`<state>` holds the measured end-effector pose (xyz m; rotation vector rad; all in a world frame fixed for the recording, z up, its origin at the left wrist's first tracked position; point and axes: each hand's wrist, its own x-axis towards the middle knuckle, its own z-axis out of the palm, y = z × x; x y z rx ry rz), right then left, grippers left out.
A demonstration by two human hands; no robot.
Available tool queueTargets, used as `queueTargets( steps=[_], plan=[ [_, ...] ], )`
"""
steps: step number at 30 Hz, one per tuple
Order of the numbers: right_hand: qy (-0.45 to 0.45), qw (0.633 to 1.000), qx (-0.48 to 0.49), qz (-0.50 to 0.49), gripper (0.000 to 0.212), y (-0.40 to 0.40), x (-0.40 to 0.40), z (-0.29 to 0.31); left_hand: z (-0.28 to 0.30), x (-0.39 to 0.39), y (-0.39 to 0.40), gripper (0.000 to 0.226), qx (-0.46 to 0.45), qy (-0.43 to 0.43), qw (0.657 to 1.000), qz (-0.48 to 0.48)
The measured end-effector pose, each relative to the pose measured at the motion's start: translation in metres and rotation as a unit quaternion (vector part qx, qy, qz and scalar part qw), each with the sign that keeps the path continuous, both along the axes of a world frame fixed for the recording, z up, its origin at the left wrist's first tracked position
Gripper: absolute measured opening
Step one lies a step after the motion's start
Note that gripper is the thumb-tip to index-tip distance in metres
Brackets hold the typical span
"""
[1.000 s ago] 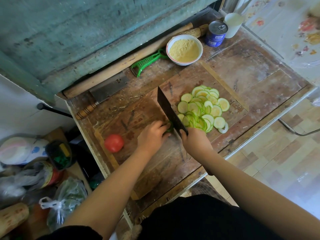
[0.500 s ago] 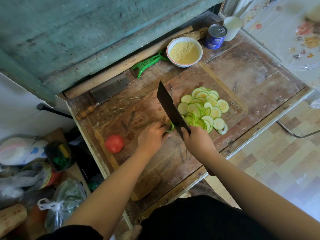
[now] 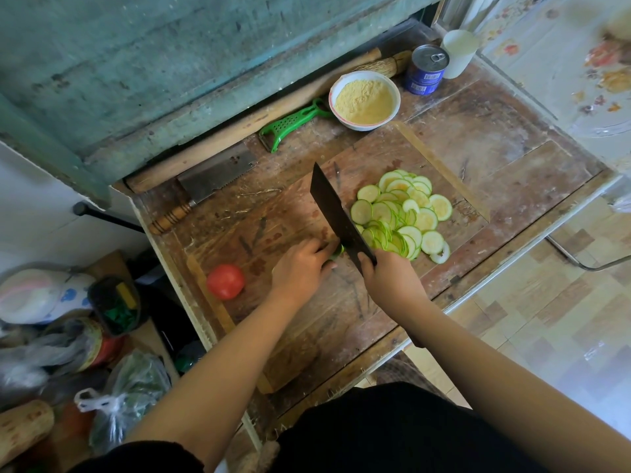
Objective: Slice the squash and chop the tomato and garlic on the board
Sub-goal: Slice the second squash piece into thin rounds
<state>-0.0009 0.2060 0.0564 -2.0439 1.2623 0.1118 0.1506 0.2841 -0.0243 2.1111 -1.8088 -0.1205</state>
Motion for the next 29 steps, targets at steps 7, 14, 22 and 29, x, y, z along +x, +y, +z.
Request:
queueTargets(
  steps=[7,14,22,29],
  plan=[
    [0.003,1.000,0.003,0.004,0.028,-0.001,0.001,0.001,-0.002,0.000,0.000,0.043,-0.002,-0.020,1.000,0.000],
    [0.027,0.999,0.022,0.011,0.031,-0.006,0.006,-0.001,-0.005,-0.001,0.000,0.044,-0.013,-0.023,1.000,-0.001],
    [0.022,1.000,0.007,0.002,0.028,-0.001,0.012,-0.005,-0.004,0.000,-0.001,0.050,-0.016,-0.027,1.000,0.004],
    [-0.008,1.000,-0.010,-0.003,0.028,-0.001,-0.001,-0.001,-0.001,-0.001,0.001,0.059,-0.019,-0.040,0.999,0.006]
  ],
)
